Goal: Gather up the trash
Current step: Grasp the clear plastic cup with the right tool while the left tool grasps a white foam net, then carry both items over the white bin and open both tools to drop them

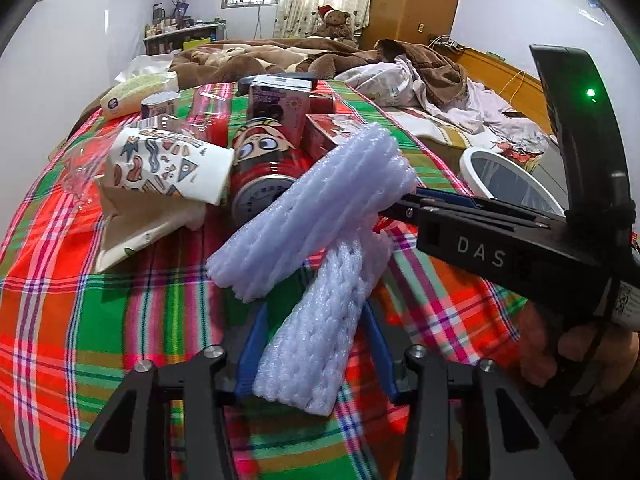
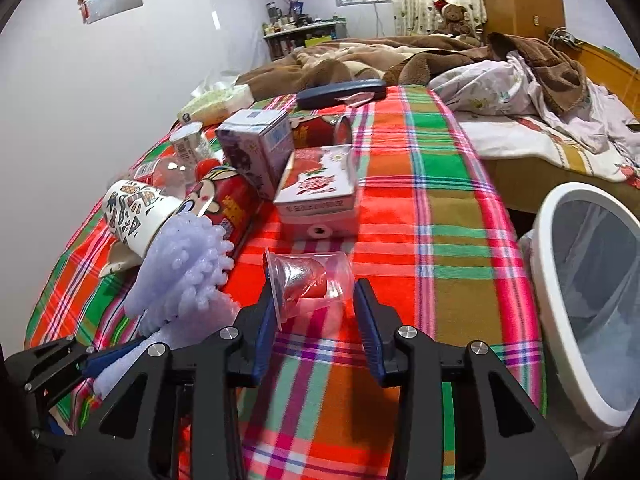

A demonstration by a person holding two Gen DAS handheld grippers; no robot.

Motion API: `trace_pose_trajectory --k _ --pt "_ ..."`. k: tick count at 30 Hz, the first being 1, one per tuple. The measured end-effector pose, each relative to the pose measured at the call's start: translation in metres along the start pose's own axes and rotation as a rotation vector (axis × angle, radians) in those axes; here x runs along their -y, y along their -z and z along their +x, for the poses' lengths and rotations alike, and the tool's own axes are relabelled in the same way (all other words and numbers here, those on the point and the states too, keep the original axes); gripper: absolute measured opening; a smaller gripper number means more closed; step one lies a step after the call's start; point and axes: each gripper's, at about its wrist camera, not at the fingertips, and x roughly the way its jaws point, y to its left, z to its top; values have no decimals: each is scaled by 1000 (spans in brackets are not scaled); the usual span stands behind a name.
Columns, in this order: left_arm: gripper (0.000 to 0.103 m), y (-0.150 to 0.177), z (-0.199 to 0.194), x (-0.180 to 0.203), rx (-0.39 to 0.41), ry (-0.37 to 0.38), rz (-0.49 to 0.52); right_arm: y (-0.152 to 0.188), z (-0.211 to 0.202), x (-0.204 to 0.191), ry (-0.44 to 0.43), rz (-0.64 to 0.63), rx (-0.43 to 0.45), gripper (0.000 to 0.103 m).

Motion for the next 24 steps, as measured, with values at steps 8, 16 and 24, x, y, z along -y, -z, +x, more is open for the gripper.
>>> trace_pose_trajectory --k 8,16,24 --pt "33 9 -7 8 0 32 -34 4 -15 19 17 48 25 39" --pt "32 19 -19 22 11 70 -41 12 -30 31 6 80 55 39" --pt "32 13 -34 38 57 63 -27 18 -51 42 10 89 96 39"
